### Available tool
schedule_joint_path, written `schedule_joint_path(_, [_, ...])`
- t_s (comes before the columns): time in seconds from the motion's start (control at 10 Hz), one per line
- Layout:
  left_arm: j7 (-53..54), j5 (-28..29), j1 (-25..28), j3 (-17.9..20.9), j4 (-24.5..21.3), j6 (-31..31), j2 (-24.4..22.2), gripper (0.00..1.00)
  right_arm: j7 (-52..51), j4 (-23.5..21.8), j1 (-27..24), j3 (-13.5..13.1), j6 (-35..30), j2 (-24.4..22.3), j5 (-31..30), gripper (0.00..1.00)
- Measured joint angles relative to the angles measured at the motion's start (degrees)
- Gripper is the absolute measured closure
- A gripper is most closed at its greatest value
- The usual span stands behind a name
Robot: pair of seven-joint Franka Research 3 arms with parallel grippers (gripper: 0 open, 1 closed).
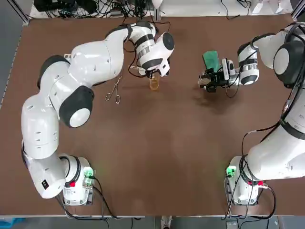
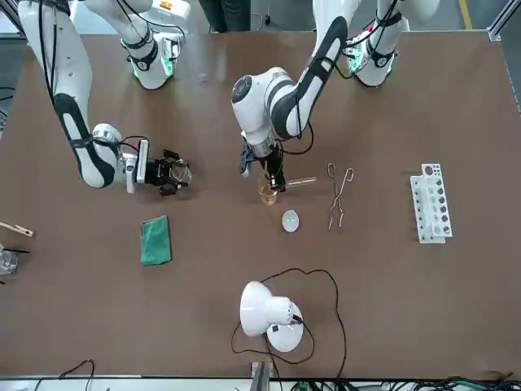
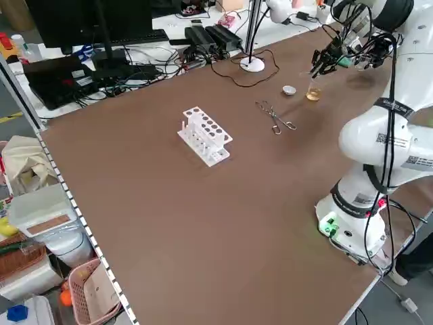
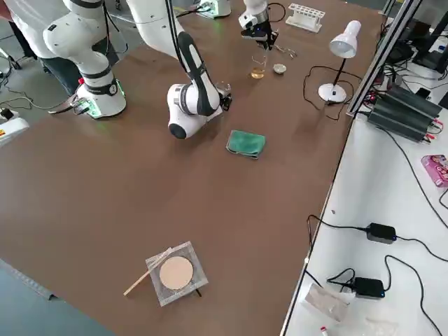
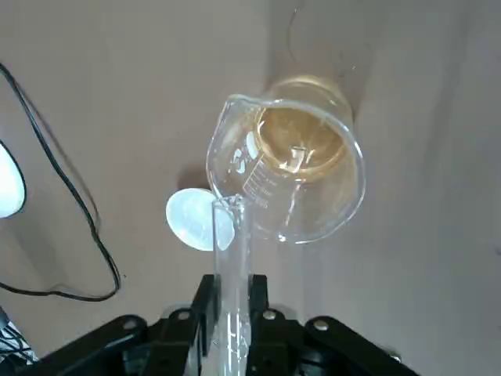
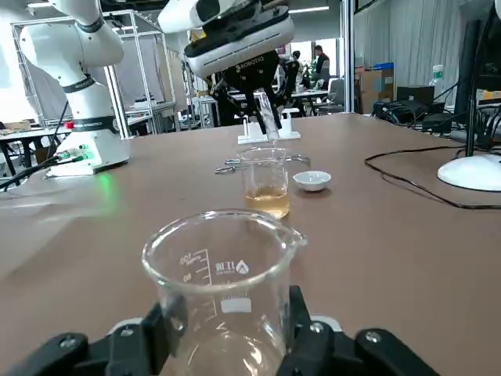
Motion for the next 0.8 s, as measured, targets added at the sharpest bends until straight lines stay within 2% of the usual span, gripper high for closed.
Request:
schedule_joint_path(0.5, [-1.38,0.0,-0.1,0.0,0.29,-0.1,0.08,0.78,0.0,0.01,0.0,0.0,-0.01,0.0,0.03,0.41])
schedule_joint_path(0.8, [-2.13,0.02,-0.12,0.03,1.67,-2.26,0.21,0.78,0.0,0.04,0.0,0.0,-0.03,0.0,0.03,0.41])
